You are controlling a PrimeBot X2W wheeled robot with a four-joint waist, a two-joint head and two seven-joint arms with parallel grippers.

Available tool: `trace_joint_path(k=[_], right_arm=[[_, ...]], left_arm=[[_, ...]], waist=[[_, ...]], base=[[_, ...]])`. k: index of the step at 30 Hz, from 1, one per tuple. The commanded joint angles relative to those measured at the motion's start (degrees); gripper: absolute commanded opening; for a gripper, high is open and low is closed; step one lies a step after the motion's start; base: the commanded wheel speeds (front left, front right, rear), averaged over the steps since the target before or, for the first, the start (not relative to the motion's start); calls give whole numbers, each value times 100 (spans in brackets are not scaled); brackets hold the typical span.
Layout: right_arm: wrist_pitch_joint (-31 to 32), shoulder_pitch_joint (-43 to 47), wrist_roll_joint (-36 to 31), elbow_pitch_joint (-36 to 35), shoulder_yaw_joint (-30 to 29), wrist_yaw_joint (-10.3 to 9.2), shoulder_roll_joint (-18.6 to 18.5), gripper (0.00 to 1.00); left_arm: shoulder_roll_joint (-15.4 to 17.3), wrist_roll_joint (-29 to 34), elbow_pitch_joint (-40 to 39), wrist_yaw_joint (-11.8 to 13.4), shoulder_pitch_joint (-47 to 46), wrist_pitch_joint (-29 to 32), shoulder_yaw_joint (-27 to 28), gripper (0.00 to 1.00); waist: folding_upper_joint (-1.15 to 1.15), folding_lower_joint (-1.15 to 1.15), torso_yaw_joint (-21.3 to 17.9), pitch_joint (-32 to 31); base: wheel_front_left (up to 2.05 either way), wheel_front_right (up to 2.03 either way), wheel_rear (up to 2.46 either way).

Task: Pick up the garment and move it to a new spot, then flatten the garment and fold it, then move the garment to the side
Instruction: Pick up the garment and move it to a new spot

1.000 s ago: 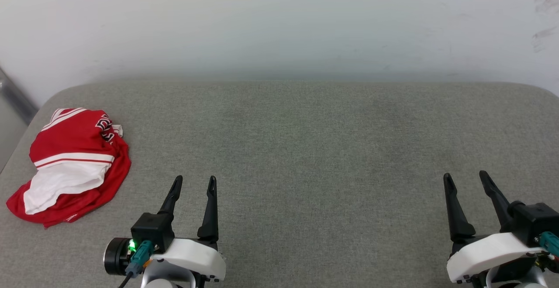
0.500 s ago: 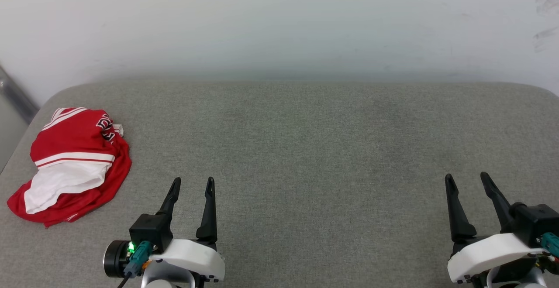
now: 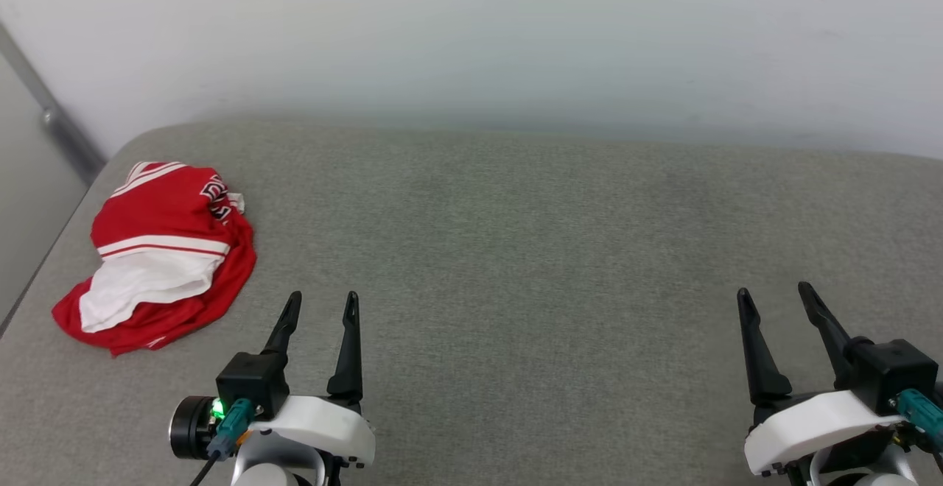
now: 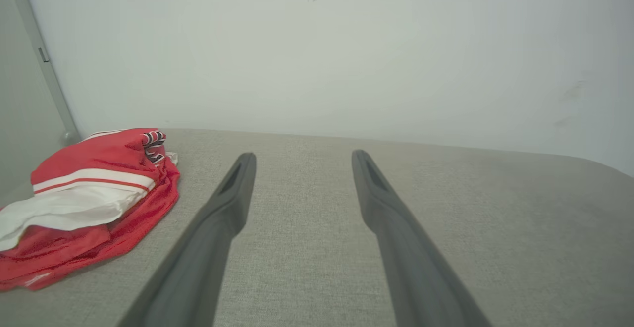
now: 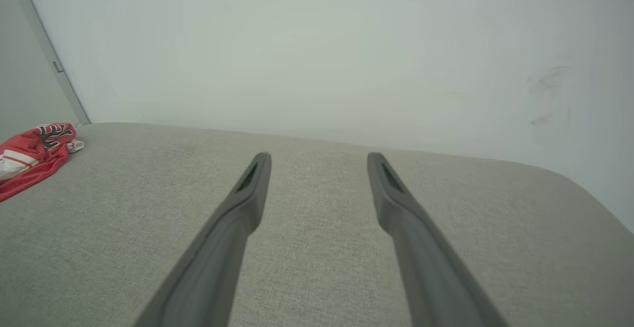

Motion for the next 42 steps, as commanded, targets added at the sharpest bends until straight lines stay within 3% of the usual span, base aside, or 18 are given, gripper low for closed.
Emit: trace_joint_path(k=[1, 17, 24, 34, 42], right_arm=[[22, -36, -41, -62, 61, -2, 19, 100], [142, -71, -170, -366, 471, -3, 15, 100], [182, -102, -172, -460, 594, -3, 15, 100], [215, -159, -150, -520, 681, -3, 14, 100], [309, -337, -212, -655, 766, -3, 13, 100]], left_arm=[[15, 53, 6, 12, -40, -16, 60, 100], [77, 192, -59, -24, 10, -16, 557, 100], [68, 154, -110, -66, 98, -16, 772, 100], [50, 209, -129, -101, 9, -16, 946, 100], [202, 173, 65, -136, -621, -12, 1096, 100]], waist=[[0, 0, 242, 27], [0, 0, 1854, 104], [0, 0, 2328, 135], [0, 0, 2431, 207], [0, 0, 1973, 483]], base=[[0, 0, 0], [0, 0, 0], [0, 0, 0], [0, 0, 0], [0, 0, 0]])
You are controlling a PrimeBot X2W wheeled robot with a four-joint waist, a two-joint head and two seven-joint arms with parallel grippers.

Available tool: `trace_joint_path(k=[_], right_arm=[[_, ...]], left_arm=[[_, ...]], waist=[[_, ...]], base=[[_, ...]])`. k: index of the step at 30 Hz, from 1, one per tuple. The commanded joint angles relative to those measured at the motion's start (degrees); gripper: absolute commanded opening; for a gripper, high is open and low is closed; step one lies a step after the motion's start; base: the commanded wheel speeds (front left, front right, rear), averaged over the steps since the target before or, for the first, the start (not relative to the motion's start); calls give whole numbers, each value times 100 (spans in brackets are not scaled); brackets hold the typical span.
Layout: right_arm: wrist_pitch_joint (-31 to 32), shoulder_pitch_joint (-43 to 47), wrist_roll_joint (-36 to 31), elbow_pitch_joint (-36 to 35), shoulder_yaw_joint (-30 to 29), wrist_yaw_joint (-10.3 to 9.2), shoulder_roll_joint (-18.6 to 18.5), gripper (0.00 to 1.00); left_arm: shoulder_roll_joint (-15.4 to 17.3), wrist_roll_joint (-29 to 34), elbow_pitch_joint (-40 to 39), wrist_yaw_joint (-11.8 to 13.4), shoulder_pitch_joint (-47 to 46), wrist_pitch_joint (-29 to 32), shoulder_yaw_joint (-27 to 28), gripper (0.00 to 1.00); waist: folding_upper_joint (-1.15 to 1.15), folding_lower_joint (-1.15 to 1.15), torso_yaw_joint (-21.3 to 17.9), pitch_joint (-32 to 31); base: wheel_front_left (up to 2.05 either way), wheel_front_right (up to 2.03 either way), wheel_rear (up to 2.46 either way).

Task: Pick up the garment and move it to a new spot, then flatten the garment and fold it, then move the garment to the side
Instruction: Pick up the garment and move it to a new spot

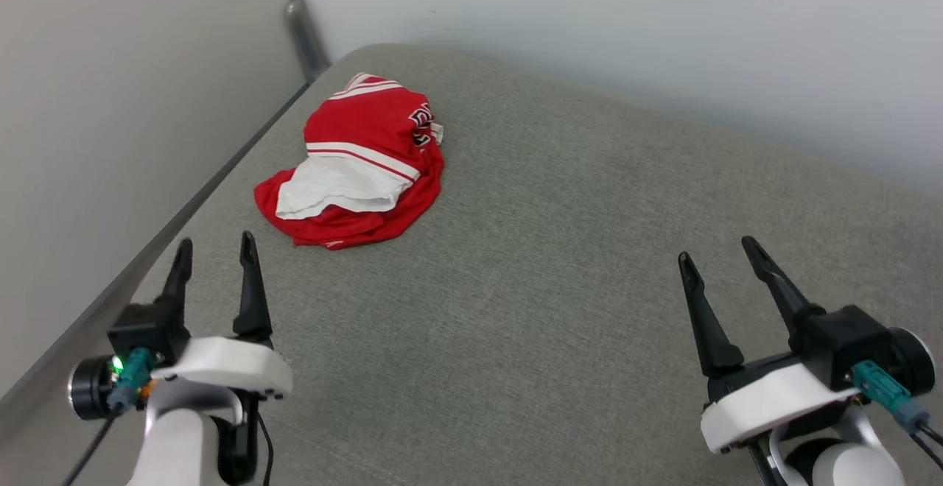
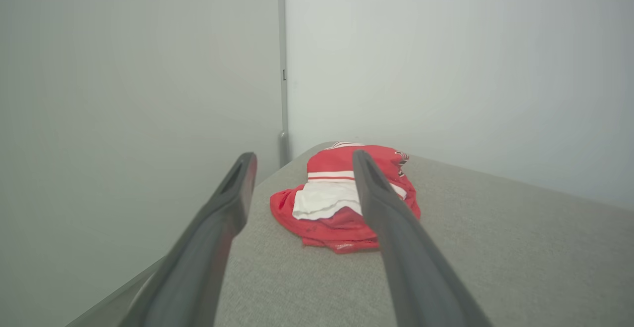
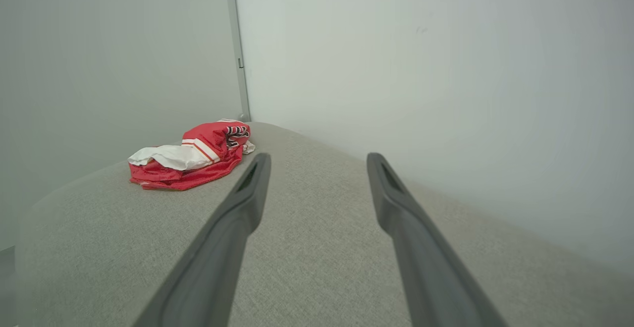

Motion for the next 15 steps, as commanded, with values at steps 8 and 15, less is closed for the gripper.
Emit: trace_joint_path(k=[8, 15], right_arm=[[196, -552, -135, -428, -27, -4, -99, 100], [132, -1001, -36, -578, -73, -4, -205, 100]], left_arm=[[428, -432, 129, -116, -1456, 725, 298, 100], [1163, -1076, 695, -352, -2504, 2379, 532, 100]], waist=[[0, 0, -997, 1192], [0, 0, -1665, 2092]], base=[[0, 0, 0], [0, 0, 0]])
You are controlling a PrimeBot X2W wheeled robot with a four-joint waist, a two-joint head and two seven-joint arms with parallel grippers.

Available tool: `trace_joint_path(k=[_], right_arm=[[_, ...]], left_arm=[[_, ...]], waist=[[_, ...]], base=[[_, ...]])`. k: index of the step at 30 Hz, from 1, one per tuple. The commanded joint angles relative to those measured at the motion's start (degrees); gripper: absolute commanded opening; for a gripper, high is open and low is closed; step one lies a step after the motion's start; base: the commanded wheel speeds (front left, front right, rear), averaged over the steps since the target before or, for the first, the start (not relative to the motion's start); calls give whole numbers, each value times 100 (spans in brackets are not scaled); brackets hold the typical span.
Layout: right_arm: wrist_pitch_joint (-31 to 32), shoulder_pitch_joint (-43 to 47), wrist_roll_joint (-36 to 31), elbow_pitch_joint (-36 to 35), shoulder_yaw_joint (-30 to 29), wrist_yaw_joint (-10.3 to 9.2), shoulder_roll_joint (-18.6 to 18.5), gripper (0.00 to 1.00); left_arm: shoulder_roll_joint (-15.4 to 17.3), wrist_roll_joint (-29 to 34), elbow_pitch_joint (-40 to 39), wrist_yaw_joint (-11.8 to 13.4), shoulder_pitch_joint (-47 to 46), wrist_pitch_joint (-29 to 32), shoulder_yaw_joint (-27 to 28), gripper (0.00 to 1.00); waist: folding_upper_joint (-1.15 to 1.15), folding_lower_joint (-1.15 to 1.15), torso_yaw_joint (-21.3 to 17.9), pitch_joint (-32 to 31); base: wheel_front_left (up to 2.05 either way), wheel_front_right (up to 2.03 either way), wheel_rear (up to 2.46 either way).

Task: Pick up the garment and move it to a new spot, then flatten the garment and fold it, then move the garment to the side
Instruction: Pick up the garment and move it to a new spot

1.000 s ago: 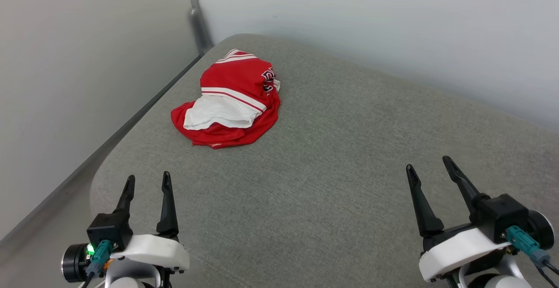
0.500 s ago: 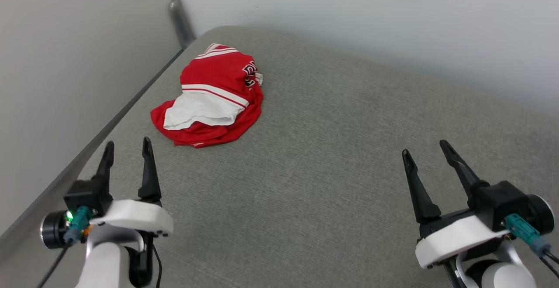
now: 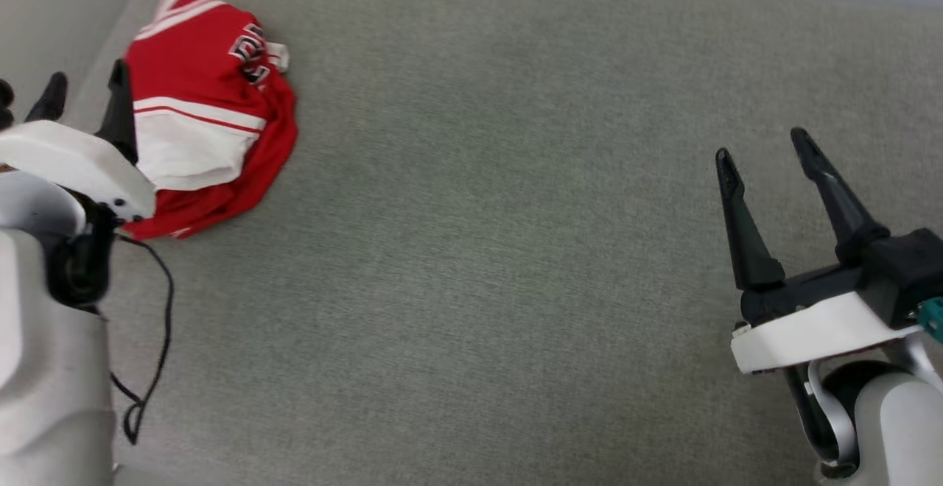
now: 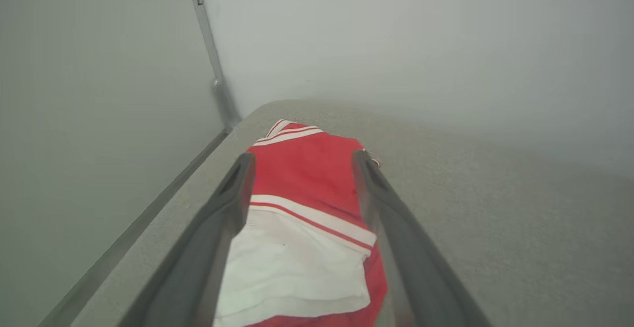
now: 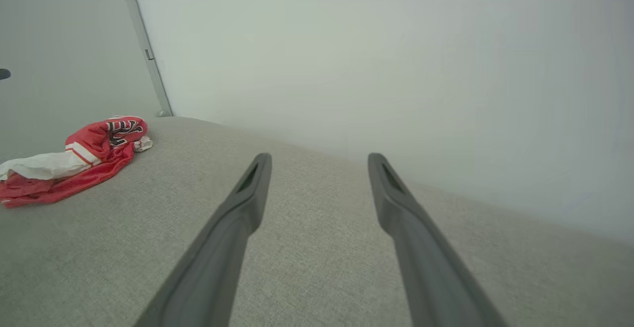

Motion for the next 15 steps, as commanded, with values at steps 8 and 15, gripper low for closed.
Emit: trace_joint_path(k=[8, 15], right_arm=[[-268, -494, 113, 148, 84, -4, 22, 100], [-458, -652, 173, 397, 113, -4, 63, 100]], left_arm=[[904, -484, 947, 135, -569, 2220, 352, 100], [1096, -659, 1533, 506, -373, 3759, 399, 100]], waist=[[0, -1, -987, 1264], [0, -1, -1123, 1429]], base=[[0, 0, 0], [0, 0, 0]])
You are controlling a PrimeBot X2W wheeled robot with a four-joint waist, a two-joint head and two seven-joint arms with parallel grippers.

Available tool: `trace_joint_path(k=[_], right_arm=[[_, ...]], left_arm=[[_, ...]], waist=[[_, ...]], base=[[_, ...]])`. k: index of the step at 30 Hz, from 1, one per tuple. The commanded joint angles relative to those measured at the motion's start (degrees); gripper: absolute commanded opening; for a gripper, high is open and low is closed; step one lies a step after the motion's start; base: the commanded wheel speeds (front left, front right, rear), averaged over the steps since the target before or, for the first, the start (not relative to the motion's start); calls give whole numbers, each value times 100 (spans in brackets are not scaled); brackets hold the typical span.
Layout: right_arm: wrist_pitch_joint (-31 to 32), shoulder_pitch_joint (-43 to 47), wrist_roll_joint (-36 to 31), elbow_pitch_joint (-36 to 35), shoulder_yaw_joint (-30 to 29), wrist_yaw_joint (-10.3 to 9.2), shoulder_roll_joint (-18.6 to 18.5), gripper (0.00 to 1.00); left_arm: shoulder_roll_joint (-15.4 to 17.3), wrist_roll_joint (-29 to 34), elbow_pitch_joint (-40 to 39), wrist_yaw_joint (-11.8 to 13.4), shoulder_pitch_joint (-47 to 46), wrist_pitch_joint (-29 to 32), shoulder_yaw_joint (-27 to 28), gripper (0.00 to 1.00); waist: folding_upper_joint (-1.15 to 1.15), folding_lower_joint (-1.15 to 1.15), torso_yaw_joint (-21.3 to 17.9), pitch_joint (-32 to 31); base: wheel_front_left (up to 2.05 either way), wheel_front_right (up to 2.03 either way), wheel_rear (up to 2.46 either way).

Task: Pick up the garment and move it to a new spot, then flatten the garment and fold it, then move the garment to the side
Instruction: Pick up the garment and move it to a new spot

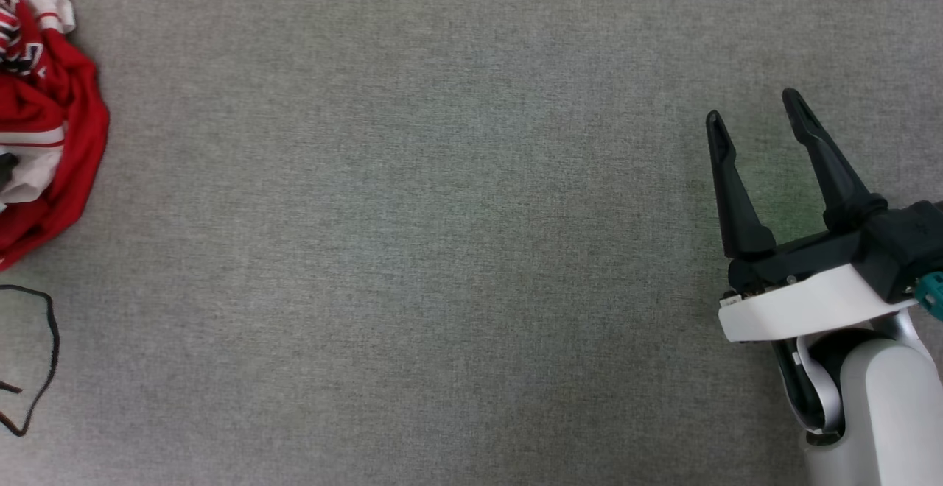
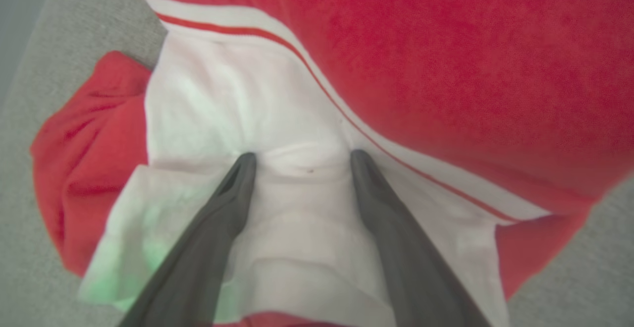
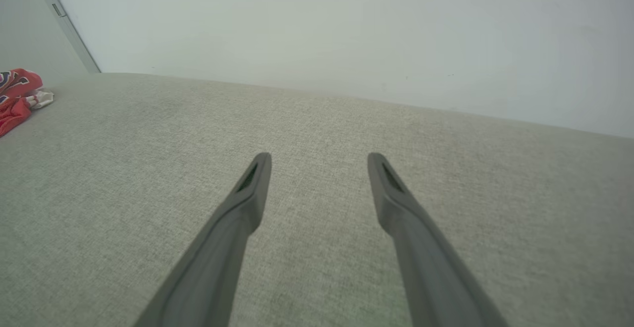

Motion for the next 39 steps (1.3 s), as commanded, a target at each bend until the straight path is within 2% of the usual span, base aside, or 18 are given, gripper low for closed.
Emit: trace_joint_path(k=[1, 2, 3, 4, 5, 10, 13, 21, 23, 30, 39], right_arm=[[-39, -125, 29, 28, 11, -4, 33, 100], [-47, -128, 34, 44, 14, -4, 37, 100], [-57, -134, 37, 71, 15, -4, 38, 100], [-64, -147, 34, 85, 19, -4, 40, 100], [-70, -161, 28, 102, 26, -4, 41, 100], [-94, -88, 17, 202, 8, -4, 38, 100], [-110, 53, 38, 268, -31, -4, 46, 100], [-54, 453, 96, 332, -216, -4, 115, 100], [-58, 508, 106, 332, -235, -4, 124, 100], [49, 911, 148, 246, -382, -4, 158, 100], [176, 1360, 316, 159, -417, -4, 163, 100]], left_arm=[[-225, -12, 289, 88, 292, 293, -88, 100], [-256, -48, 321, 138, 342, 489, -91, 100], [-267, -40, 306, 164, 398, 626, -125, 58], [-256, -11, 242, 212, 443, 635, -140, 10], [-251, 0, 160, 233, 467, 601, -133, 0], [-165, 147, -312, 181, 378, -143, -158, 0], [-107, 361, -543, 168, 266, -884, -231, 0], [-482, 744, -808, 250, 9, -2854, -480, 0], [-531, 784, -825, 255, -13, -3070, -521, 0], [-1051, 821, -1072, 158, 84, -4193, -783, 0], [-1878, 787, -1740, -11, 670, -4614, -1400, 0]], waist=[[0, 0, -68, 60], [0, 0, -69, 51], [0, 0, -67, 34], [0, 0, -65, 9], [0, 0, -64, -24], [0, 0, -10, -334], [0, 0, 43, -646], [0, 0, 131, -1609], [0, 0, 122, -1737], [0, 0, -106, -2446], [0, 0, -851, -2969]], base=[[0, 0, 0], [0, 0, 0], [0, 0, 0], [0, 0, 0], [0, 0, 0], [0, 0, 0], [0, 0, 0], [0, 0, 0], [0, 0, 0], [0, 0, 0], [0, 0, 0]])
